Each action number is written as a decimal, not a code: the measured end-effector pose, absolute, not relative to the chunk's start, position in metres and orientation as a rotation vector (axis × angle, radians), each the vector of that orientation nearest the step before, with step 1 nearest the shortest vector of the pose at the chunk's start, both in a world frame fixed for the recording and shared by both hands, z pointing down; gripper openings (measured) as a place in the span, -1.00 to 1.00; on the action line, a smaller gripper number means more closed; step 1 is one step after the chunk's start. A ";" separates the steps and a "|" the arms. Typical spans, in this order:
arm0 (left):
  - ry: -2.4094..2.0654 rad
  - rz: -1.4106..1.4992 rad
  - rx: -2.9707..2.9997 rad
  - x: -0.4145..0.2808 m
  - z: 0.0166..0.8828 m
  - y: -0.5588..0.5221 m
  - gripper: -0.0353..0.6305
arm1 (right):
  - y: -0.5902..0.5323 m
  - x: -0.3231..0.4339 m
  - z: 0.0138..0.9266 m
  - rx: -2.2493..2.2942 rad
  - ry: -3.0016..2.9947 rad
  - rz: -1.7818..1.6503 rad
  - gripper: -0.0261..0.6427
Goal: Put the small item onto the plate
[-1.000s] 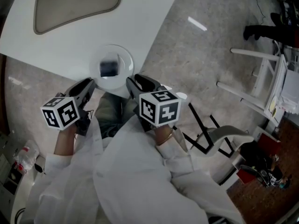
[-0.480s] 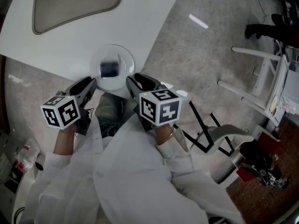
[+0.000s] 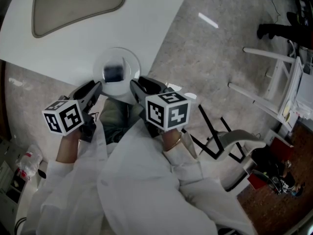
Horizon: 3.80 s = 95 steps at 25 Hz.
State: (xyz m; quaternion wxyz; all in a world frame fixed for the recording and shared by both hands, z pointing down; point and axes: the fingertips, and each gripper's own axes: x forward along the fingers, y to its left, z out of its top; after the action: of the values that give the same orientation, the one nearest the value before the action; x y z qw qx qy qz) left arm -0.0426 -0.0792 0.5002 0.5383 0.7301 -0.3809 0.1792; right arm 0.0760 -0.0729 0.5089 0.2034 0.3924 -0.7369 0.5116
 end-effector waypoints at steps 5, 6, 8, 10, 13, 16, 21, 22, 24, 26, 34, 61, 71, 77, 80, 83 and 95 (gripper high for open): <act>-0.916 0.450 1.739 -0.044 0.502 -0.080 -0.62 | -0.077 0.076 0.509 1.099 -2.061 1.469 -0.58; -0.921 0.454 1.735 -0.045 0.503 -0.080 -0.62 | -0.078 0.075 0.509 1.103 -2.064 1.478 -0.58; -0.935 0.463 1.730 -0.047 0.504 -0.080 -0.62 | -0.079 0.074 0.510 1.110 -2.064 1.495 -0.58; -0.948 0.464 1.729 -0.048 0.504 -0.079 -0.62 | -0.079 0.074 0.511 1.116 -2.058 1.492 -0.60; -0.952 0.459 1.731 -0.048 0.502 -0.080 -0.62 | -0.080 0.078 0.511 1.146 -2.047 1.496 -0.71; -0.949 0.468 1.740 -0.046 0.501 -0.081 -0.62 | -0.080 0.079 0.510 1.172 -2.055 1.507 -0.72; -0.986 0.477 1.756 -0.050 0.501 -0.083 -0.64 | -0.080 0.077 0.509 1.184 -2.082 1.522 -0.72; -0.992 0.480 1.755 -0.050 0.501 -0.083 -0.66 | -0.080 0.077 0.509 1.182 -2.082 1.523 -0.72; -0.998 0.484 1.755 -0.051 0.502 -0.083 -0.66 | -0.080 0.077 0.509 1.179 -2.081 1.524 -0.72; -0.998 0.480 1.762 -0.051 0.502 -0.084 -0.66 | -0.080 0.076 0.510 1.184 -2.082 1.528 -0.72; -1.048 0.506 1.761 -0.057 0.500 -0.087 -0.67 | -0.080 0.070 0.508 1.163 -2.072 1.526 -0.72; -1.225 0.354 1.718 -0.057 0.478 -0.080 -0.67 | -0.098 0.070 0.486 0.976 -2.205 1.383 -0.72; -1.157 0.363 1.778 -0.113 0.473 -0.134 -0.67 | -0.146 0.014 0.480 1.078 -2.205 1.396 -0.73; -1.116 0.404 1.820 -0.153 0.461 -0.184 -0.67 | -0.191 -0.025 0.469 1.160 -2.206 1.425 -0.73; -1.101 0.419 1.846 -0.167 0.457 -0.210 -0.67 | -0.211 -0.038 0.467 1.193 -2.206 1.432 -0.73; -1.082 0.428 1.869 -0.176 0.455 -0.232 -0.67 | -0.231 -0.048 0.464 1.224 -2.204 1.427 -0.72; -1.002 0.425 1.896 -0.202 0.457 -0.306 -0.67 | -0.299 -0.074 0.464 1.331 -2.184 1.428 -0.72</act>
State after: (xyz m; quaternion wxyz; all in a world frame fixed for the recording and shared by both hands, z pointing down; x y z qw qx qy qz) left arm -0.2021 -0.3056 0.4568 0.4597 0.7702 -0.4069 0.1728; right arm -0.0742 -0.2994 0.4637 0.1059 0.4520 -0.7413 0.4848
